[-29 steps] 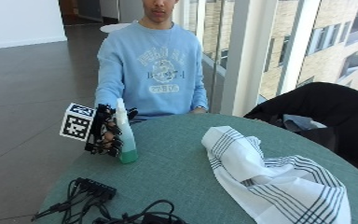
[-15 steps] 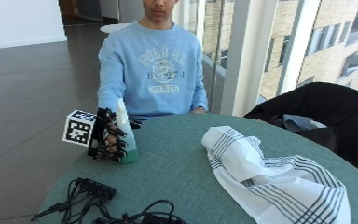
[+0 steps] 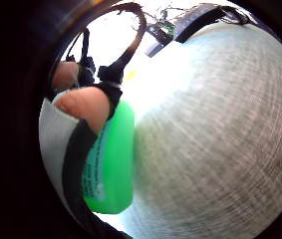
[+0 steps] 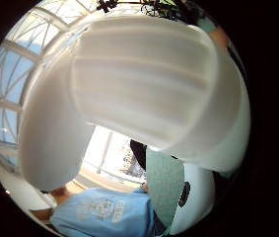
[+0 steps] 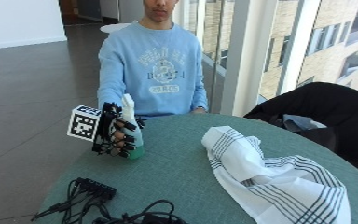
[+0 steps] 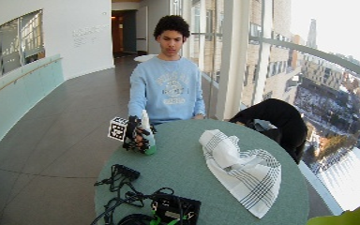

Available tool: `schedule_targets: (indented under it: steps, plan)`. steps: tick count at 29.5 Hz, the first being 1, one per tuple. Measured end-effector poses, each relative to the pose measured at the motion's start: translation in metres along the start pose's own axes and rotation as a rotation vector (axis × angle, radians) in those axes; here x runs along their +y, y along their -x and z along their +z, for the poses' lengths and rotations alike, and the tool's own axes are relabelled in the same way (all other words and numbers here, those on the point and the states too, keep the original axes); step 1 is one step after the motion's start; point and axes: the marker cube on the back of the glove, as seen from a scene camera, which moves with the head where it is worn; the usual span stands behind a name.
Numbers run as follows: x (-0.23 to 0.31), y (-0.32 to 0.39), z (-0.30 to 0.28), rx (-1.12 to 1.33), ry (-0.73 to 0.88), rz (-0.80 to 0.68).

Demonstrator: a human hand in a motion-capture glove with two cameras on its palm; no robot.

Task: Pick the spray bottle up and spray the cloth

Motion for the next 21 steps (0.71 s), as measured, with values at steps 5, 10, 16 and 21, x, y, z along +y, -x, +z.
schedule_targets:
  steps: [5,10,16,21]
  plan:
    - [-0.02,0.038,0.01,0.057,0.105,-0.033]
    - [-0.042,0.084,0.029,0.144,0.235,-0.051]
    - [-0.066,0.123,0.063,0.239,0.429,-0.056]
    - [-0.085,0.135,0.097,0.313,0.55,-0.007]
